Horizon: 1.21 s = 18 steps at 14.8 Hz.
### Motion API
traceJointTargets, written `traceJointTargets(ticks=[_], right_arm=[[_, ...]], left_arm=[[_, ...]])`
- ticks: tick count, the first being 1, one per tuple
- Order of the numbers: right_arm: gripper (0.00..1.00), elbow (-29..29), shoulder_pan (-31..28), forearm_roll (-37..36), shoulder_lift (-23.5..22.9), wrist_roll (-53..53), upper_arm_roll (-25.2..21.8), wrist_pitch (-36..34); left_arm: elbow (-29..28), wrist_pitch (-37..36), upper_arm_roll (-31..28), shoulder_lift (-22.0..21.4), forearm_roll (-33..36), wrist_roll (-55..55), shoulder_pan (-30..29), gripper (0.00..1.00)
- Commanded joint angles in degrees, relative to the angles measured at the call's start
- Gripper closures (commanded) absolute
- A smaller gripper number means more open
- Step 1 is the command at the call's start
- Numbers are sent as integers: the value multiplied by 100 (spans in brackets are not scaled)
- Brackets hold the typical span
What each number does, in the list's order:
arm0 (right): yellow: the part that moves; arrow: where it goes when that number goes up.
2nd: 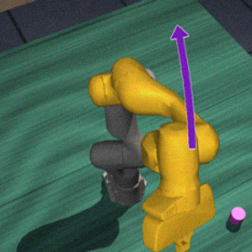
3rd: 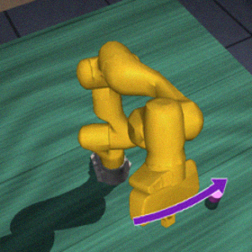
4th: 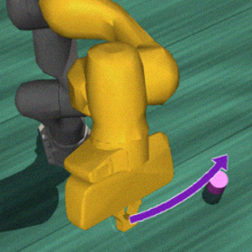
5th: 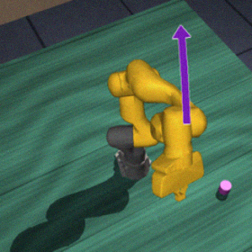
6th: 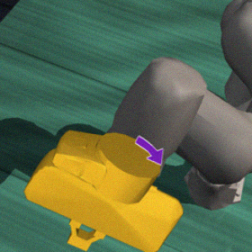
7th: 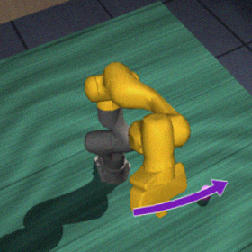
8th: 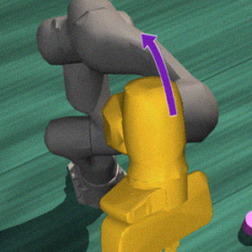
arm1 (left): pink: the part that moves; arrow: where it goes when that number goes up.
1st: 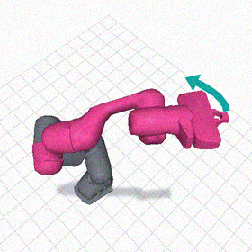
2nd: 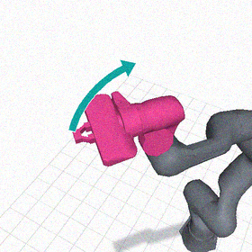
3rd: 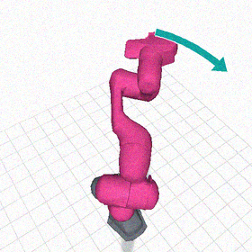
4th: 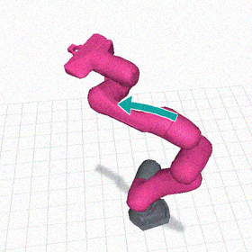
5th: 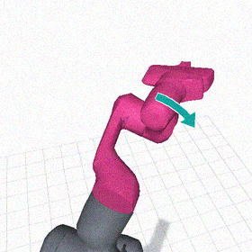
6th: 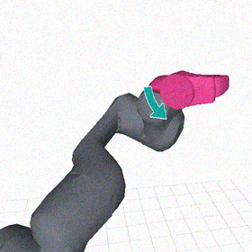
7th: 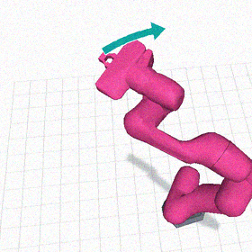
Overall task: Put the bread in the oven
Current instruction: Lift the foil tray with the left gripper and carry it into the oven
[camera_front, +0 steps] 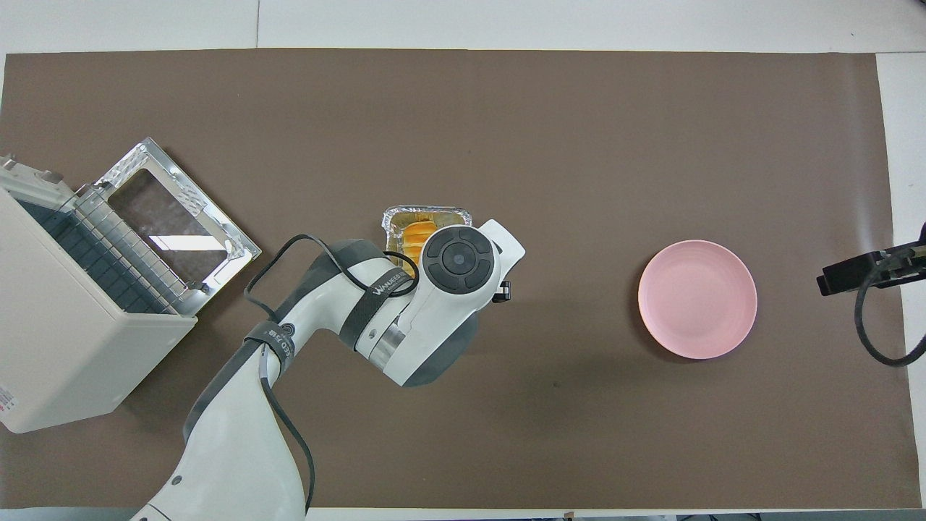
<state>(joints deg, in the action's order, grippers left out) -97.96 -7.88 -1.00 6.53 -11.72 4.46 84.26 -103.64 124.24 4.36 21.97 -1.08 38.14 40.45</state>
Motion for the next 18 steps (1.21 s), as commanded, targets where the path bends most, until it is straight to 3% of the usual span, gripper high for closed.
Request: traceJointTargets(ticks=[1,3,4,9,15,18], right_arm=[[0,602,-74,-94,-213,-120,46,-243],[0,568,5,-76,-222,-129,-59,-156],[0,533,23,-76,-214,-103,-59,-156],[0,515,58,-24,-257,-85,-77,-59],[0,533,58,12,-258,-103,-68,-191],[0,769,58,134,-354,-94,-85,-375]], left_arm=[[54,83,-75,105,38,80,68,81],[63,83,-84,114,38,88,68,90],[63,75,-76,123,38,88,68,100],[246,-223,-128,114,21,88,68,100],[1897,-1594,-444,201,-111,106,-457,100],[2154,-1893,-636,255,-139,466,-1030,100]])
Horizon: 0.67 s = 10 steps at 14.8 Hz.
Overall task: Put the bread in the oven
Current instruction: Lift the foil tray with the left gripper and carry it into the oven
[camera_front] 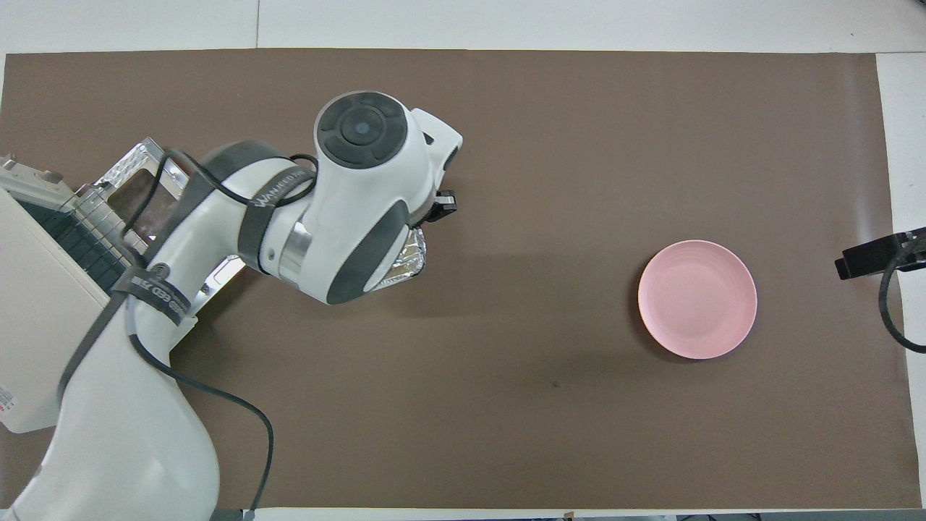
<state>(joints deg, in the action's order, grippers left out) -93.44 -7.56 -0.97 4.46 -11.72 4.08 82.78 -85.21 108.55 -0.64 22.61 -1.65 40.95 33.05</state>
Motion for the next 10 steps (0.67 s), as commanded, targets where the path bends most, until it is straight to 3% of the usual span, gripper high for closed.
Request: traceJointTargets(ticks=[1,5,10], right_arm=[[0,343,27,140,-164,-103,-47,-227],[0,265,53,123,-121,-94,-82,-201],[0,256,150,114,-121,-50,-91,-183]], left_arm=[[312,-439,-443,191,23,186,-290,100],[303,-571,-1340,183,200,168,-290,100],[286,-1388,-2123,174,366,159,-299,100]])
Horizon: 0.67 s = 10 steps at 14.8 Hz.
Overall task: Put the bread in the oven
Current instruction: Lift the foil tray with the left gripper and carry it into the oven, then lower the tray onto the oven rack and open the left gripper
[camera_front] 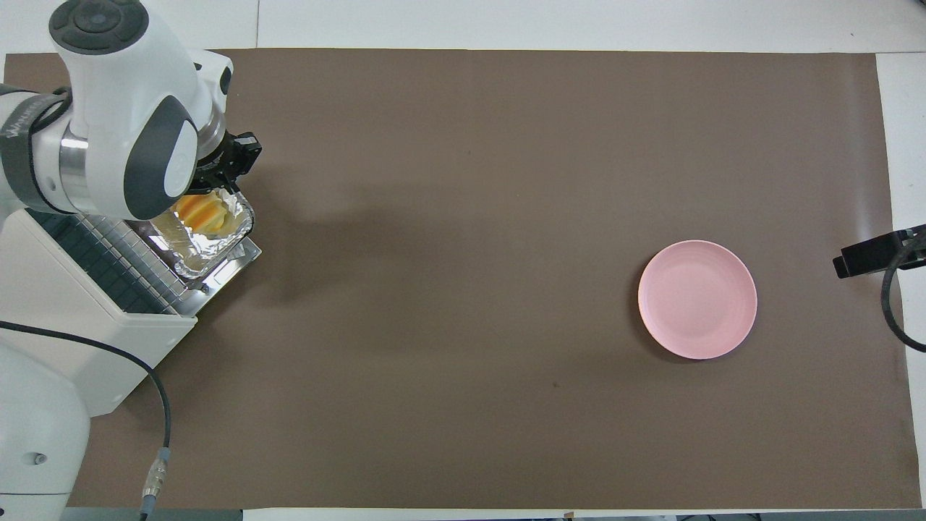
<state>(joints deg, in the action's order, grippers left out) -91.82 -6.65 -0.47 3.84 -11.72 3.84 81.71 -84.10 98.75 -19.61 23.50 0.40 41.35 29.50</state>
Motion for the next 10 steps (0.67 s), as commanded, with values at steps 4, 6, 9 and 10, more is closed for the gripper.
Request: traceJointTargets(ticks=[4,6,9,10], right_arm=[[0,94,-3,47,-42,-33,-67,-67],[0,68,-38,39,-24,-32,-67,-67],[0,50,-3,38,-6,-68,-59,-129],[0,50,14,38,11,-68,-50,-129]], left_arm=[[-9,-462,-527,58,399,14,-101,100],[-140,-471,-535,23,399,-4,-137,100],[-606,-365,-535,-187,399,-144,-287,100],[-677,-365,-535,-214,408,-136,-287,100]])
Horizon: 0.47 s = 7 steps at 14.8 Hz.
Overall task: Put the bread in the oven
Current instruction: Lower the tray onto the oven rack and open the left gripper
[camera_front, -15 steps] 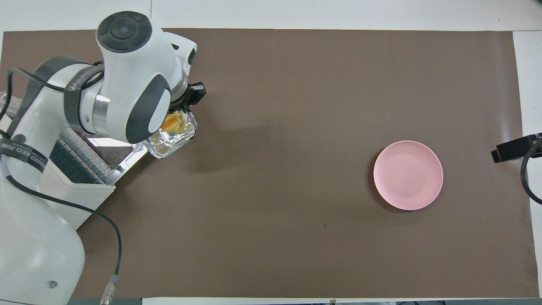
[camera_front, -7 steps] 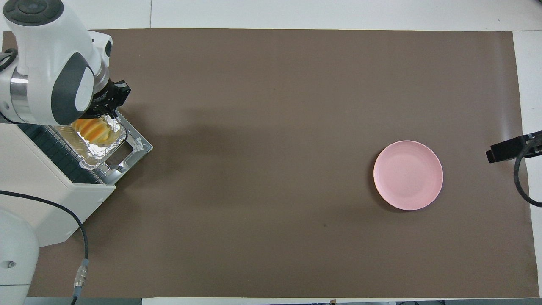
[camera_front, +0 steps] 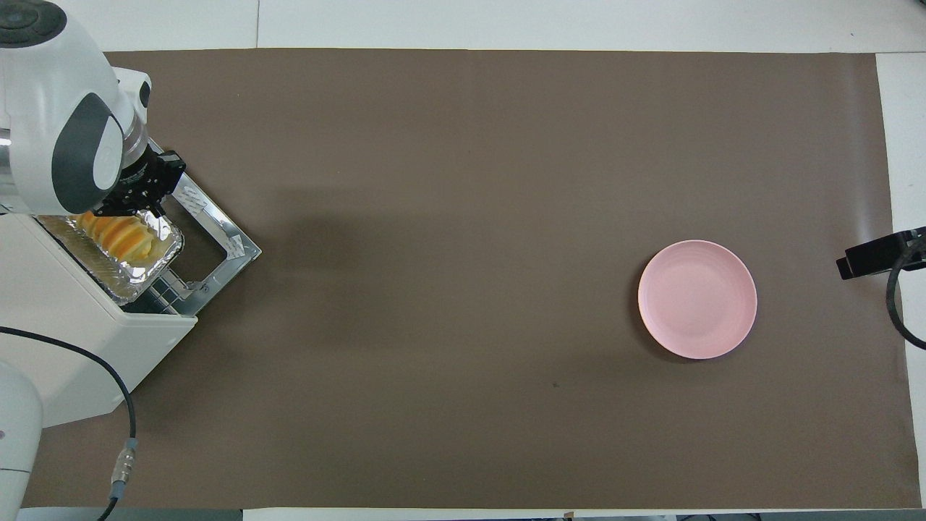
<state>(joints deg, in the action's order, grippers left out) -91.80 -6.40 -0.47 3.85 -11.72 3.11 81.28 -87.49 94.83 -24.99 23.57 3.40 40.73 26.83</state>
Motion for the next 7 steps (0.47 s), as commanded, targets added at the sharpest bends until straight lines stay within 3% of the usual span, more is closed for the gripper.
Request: traceJointTargets(ticks=[1,7], right_arm=[[0,48,-10,39,11,-68,23,-86],[0,48,-19,39,11,-68,23,-95]], left_arm=[[-426,27,3,-273,108,-74,-20,100],[-541,-61,-120,-309,108,-65,-55,100]])
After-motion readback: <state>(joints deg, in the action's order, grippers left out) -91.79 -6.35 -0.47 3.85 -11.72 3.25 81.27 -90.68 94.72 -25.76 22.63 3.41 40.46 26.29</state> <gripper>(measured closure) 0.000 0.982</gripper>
